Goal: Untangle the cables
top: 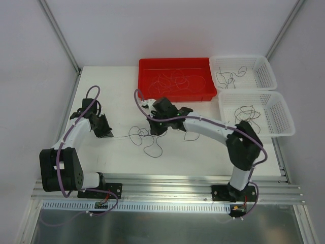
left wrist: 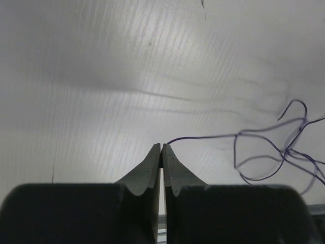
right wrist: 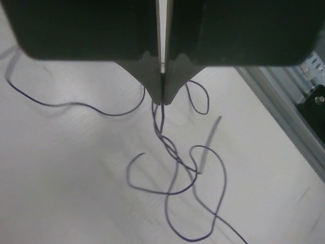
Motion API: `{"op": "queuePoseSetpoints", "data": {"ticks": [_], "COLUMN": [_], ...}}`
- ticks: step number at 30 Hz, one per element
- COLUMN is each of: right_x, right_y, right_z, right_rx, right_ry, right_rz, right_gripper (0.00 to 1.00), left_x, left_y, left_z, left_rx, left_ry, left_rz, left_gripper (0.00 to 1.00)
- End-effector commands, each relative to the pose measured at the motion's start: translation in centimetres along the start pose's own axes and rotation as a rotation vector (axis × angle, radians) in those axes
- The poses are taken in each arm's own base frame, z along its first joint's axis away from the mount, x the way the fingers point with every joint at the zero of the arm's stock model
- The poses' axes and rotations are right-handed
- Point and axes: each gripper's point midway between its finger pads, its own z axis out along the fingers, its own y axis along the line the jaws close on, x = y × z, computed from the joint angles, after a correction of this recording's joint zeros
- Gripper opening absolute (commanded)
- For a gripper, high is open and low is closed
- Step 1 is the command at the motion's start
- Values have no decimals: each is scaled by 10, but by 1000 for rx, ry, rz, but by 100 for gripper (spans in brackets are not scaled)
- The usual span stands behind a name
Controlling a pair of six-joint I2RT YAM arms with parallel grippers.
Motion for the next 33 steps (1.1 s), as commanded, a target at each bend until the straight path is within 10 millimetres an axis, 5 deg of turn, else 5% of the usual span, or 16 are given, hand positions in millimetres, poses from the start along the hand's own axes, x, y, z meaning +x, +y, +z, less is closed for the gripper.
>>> {"op": "queuePoseSetpoints", "data": {"ticks": [1,6,10,13,23,28,29,33], "right_x": [-64,-79,-67,-53,-21,-26,-26,-30], "right_y": [-12,-41,-57,-62,-46,-30,-25,-8], "right_z": [-113,-252,-335,-369,-343,-314,-309,-290], "right_rx": [112,296,409,464,341,197,167,108], "right_ry": [-289,-555,-719,-774,-680,-626,-613,-554], "right_rz": [-38,6,64,90,142,167,186,158], "right_gripper": [1,1,1,1,1,1,1,1], "left_x": [-9,-9,-9,-10,-10,-5,-4,15], "left_y": [6,12,16,16,18,-13,-22,-83], "left_z": [-8,-8,-7,-8,-7,-14,-19,-58], "left_rx": [-42,-79,-98,-102,-110,50,88,339], "left_ry": [-53,-51,-49,-52,-53,-61,-70,-149], "left_rz": [7,2,2,2,0,40,58,224], "left_gripper": [0,0,0,0,3,31,44,72]}}
